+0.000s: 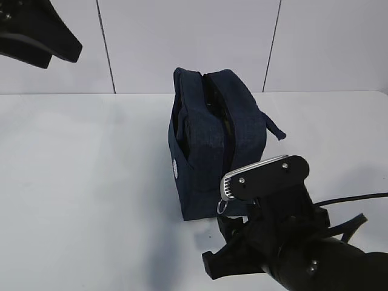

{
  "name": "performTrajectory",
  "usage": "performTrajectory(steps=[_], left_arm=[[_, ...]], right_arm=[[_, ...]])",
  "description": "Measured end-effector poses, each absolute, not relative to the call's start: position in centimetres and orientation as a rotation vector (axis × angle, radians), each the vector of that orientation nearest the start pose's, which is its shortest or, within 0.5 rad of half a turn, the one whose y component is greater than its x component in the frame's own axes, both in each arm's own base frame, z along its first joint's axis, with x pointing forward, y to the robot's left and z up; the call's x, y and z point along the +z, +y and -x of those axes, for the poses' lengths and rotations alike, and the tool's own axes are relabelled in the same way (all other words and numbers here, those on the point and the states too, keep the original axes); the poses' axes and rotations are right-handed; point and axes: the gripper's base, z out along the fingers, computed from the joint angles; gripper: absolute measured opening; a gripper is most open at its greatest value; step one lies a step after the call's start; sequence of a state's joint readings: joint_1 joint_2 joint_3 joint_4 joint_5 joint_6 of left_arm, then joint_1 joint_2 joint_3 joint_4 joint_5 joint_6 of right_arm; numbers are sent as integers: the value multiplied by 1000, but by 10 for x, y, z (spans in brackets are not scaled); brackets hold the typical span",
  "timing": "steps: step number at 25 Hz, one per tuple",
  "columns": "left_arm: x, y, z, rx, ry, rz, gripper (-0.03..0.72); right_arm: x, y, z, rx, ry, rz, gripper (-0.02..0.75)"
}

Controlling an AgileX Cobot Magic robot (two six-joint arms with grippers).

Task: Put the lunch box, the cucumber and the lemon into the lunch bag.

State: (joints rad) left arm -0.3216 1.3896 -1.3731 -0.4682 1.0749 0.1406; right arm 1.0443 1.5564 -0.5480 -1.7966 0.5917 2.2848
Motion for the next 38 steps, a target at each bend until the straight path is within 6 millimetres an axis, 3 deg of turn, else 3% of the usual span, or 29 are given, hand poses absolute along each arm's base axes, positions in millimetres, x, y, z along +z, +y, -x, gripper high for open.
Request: performTrajectory(steps=[11, 15, 22, 27, 38], left_arm=[[380, -122, -262, -637, 2465, -439, 411], [380, -122, -263, -629, 2462, -439, 411], [380, -122, -264, -622, 2455, -436, 391], [380, -122, -264, -620, 2454, -436, 386], [375, -121, -269, -582, 2466, -443, 385]], right_arm=[[175, 190, -180, 69, 2068, 252, 367], [175, 198, -172, 67, 2026, 266, 367], [159, 219, -141, 33, 1939, 367, 367], [136, 218, -140, -20, 1966, 364, 367], [136, 216, -141, -43, 1932, 341, 367]])
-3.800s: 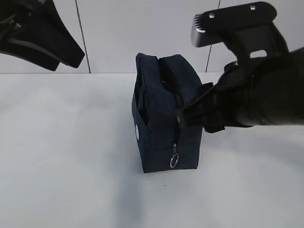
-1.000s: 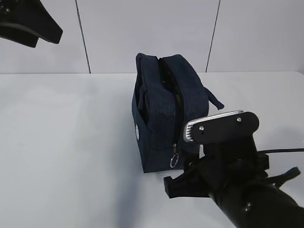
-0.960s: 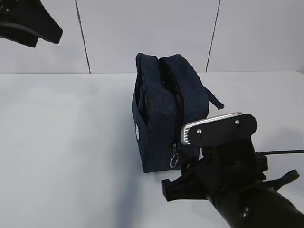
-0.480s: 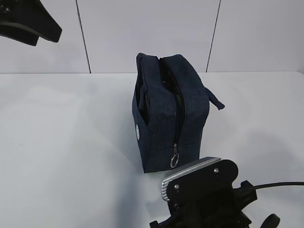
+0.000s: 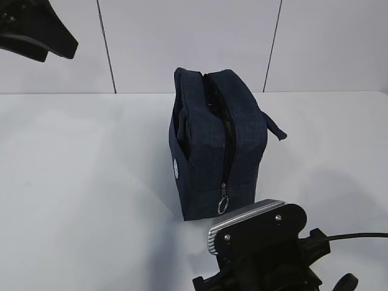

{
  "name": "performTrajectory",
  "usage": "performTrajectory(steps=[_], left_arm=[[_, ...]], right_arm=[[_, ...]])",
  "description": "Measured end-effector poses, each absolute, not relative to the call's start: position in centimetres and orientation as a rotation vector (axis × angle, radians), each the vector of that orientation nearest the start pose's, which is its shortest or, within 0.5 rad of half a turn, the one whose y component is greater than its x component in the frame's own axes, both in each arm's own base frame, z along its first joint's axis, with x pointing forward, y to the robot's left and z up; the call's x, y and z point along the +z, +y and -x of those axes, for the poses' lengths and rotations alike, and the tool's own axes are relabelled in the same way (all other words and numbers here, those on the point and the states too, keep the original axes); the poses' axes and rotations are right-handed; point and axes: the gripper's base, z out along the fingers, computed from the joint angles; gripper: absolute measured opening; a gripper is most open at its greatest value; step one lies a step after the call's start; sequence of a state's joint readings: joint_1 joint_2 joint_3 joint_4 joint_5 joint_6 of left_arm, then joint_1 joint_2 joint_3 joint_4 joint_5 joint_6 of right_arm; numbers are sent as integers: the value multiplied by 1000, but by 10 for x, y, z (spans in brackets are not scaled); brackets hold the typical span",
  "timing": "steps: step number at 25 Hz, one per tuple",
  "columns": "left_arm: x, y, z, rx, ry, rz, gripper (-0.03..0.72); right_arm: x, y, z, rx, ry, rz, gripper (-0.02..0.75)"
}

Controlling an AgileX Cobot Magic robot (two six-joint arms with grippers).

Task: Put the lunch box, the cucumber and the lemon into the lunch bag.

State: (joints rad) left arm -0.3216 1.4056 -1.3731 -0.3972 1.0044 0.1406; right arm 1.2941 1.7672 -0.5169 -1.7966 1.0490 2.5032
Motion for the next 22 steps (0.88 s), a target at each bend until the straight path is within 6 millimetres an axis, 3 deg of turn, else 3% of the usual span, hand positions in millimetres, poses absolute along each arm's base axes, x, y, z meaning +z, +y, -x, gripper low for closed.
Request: performTrajectory(steps=[7, 12, 22], left_arm=[[373, -117, -271, -506, 2471, -464, 385], [371, -116, -273, -479, 2479, -471, 385], [362, -118, -280, -468, 2505, -473, 385]], right_arm=[[136, 216, -141, -42, 1932, 339, 375], [135, 221, -144, -30, 1945, 335, 461], [135, 233, -166, -15, 1979, 252, 483]])
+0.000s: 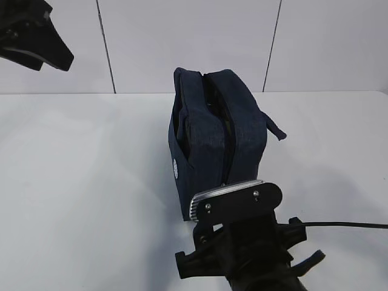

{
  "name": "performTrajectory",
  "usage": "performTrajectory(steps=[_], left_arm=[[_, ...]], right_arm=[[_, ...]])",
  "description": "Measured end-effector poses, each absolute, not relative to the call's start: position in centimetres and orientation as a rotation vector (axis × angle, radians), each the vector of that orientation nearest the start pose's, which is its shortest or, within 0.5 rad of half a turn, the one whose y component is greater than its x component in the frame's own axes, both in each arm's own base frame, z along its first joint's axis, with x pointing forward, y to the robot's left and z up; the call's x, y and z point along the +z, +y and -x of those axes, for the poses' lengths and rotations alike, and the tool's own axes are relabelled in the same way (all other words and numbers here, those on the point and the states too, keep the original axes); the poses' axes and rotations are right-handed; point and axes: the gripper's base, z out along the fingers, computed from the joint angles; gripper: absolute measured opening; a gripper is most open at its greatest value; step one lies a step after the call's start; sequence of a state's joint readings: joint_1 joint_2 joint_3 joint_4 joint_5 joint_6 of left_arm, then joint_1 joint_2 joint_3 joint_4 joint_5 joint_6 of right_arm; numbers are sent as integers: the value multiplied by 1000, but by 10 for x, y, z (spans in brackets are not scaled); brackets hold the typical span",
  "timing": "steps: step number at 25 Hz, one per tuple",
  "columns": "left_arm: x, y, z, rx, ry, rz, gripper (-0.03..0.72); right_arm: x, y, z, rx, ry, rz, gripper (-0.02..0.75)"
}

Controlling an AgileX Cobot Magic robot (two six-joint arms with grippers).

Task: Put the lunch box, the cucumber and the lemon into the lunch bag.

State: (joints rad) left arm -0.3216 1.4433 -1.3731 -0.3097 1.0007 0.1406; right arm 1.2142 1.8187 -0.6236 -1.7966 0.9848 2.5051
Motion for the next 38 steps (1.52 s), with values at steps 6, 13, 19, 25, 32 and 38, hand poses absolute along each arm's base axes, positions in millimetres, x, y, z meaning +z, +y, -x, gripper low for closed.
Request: performTrajectory(steps=[6, 13, 19, 25, 32, 38], left_arm=[[362, -118, -280, -467, 2504, -472, 385], [362, -118, -280, -467, 2504, -472, 384], [362, -118, -280, -467, 2504, -472, 384], [362, -118, -280, -467, 2504, -472, 384], [362, -118, -280, -467, 2504, -472, 384], [362, -118, -280, -467, 2504, -472, 384]], right_arm=[[131, 228, -176, -8, 2042, 223, 484], [130, 234, -178, 38, 2086, 228, 484], [131, 230, -192, 47, 2124, 181, 484], [133, 236, -197, 63, 2153, 240, 484], [132, 230, -206, 42, 2176, 220, 484], [129, 226, -210, 38, 2196, 207, 484]])
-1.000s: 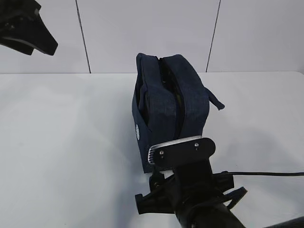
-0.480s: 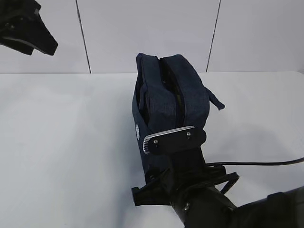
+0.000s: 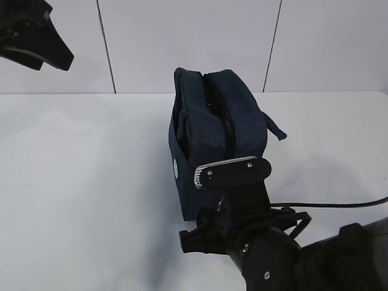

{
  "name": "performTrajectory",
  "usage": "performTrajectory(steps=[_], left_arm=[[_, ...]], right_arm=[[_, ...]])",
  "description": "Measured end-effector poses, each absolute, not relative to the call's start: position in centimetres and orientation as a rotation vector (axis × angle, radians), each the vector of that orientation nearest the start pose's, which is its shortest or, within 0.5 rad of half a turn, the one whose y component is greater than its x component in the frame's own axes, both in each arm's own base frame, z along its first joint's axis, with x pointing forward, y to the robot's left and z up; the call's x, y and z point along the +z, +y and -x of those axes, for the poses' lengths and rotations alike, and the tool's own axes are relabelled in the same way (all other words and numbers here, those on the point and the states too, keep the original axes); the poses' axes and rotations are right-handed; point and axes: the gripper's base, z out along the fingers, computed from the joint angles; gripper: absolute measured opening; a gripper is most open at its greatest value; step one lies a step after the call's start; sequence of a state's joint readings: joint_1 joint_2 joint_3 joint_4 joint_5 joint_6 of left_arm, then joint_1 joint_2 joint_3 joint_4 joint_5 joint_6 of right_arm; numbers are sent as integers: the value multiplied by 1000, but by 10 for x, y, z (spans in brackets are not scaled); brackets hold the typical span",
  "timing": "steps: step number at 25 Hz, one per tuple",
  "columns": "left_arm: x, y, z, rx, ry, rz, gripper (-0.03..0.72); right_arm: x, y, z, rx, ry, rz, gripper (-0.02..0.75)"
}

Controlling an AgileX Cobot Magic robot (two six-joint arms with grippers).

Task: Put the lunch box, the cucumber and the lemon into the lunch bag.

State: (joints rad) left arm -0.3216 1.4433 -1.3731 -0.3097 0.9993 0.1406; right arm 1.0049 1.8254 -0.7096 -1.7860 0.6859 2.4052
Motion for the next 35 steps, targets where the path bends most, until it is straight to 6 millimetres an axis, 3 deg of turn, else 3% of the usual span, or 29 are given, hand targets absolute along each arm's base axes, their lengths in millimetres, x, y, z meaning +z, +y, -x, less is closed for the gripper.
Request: performTrajectory(steps=[9, 25, 35], left_arm=[[362, -118, -280, -467, 2504, -472, 382], [362, -118, -280, -467, 2503, -472, 377], [362, -118, -280, -467, 2503, -472, 377]], right_arm=[[125, 233, -216, 39, 2202, 204, 469], [123, 220, -227, -3, 2214, 113, 455], [122, 221, -227, 11, 2229, 120, 224]])
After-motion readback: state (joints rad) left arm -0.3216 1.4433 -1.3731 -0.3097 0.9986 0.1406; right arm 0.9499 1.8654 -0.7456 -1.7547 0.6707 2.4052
